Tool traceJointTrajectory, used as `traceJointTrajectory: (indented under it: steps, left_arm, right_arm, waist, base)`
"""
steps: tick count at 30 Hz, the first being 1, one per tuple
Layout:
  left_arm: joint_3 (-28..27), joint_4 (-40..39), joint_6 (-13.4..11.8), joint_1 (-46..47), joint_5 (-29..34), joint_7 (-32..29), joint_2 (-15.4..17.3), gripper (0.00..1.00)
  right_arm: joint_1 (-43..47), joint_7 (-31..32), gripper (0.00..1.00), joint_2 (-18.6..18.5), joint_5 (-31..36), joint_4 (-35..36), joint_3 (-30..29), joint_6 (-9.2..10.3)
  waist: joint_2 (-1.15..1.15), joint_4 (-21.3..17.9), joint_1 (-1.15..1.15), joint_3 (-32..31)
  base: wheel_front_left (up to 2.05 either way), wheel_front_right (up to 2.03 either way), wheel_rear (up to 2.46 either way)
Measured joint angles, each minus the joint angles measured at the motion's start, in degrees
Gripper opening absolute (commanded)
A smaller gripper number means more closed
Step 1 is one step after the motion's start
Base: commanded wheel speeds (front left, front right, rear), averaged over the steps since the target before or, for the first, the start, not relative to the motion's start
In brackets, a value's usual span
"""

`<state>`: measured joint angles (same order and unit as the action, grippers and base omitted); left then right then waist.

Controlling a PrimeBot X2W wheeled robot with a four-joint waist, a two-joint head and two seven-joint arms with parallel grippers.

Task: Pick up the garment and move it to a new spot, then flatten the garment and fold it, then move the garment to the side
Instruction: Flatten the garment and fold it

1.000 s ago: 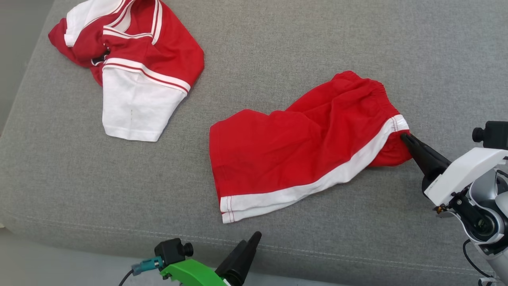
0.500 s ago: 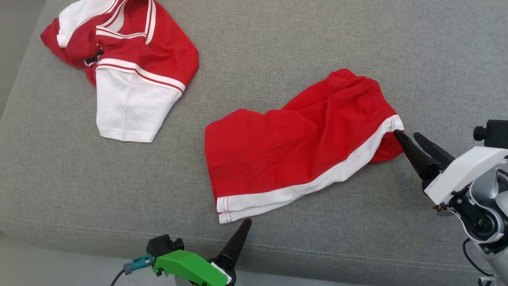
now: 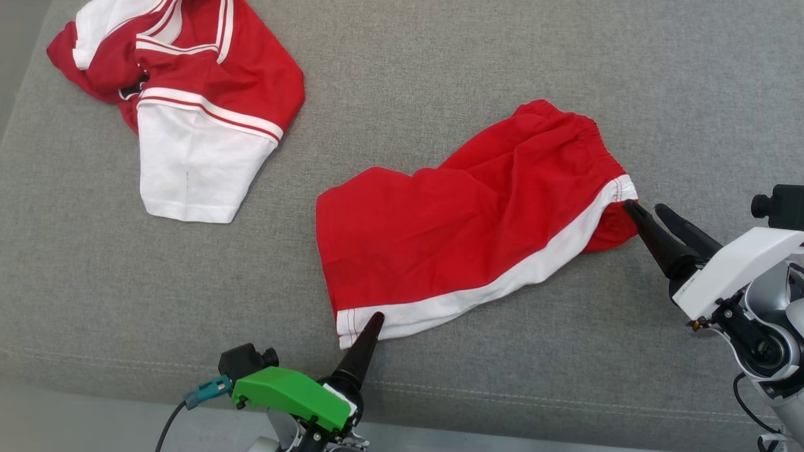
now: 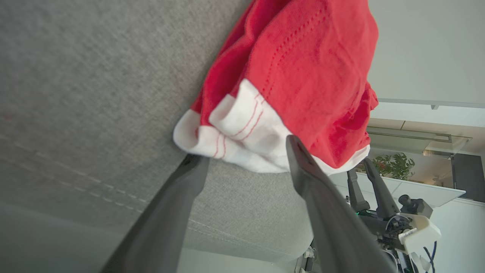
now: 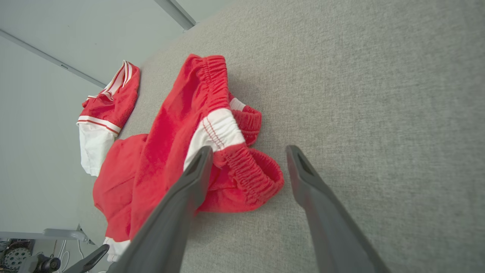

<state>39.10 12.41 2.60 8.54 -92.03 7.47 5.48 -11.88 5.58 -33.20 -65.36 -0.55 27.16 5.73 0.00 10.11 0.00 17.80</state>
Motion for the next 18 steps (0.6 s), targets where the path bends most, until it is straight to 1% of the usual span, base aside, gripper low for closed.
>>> traceJointTrajectory:
  steps: [7, 10, 17, 18]
  left_arm:
    - [-0.08, 1.12, 0.74, 0.12, 0.00, 0.35, -0.12, 1.00]
    - [-0.05, 1.77, 0.97, 0.67, 0.07, 0.43, -0.24, 1.00]
    - [-1.71, 2.77, 1.47, 4.13, 2.05, 2.92, -0.47, 1.00]
    - [-1.92, 2.79, 1.52, 4.57, 2.22, 3.21, -0.47, 0.96]
  right_arm:
    - [-0.03, 0.00, 1.00, 0.10, 0.38, 0.02, -0.03, 0.03]
    - [-0.04, -0.07, 1.00, 0.25, 0.38, 0.00, -0.14, 0.36]
    - [-0.06, -0.58, 1.00, 0.98, 0.38, -0.02, -0.14, 0.36]
    - [-0.07, -0.59, 1.00, 1.03, 0.38, -0.02, -0.14, 0.36]
  waist:
    - [0.00, -0.37, 0.00, 0.37]
    - [0.00, -0.49, 0.00, 0.56]
    - [0.00, -0.70, 0.00, 0.87]
    - [0.00, -0.76, 0.00, 0.89]
  base:
    - [0.00, 0.00, 0.00]
    - [0.00, 0.00, 0.00]
    - [0.00, 0.00, 0.00]
    - [0.00, 0.00, 0.00]
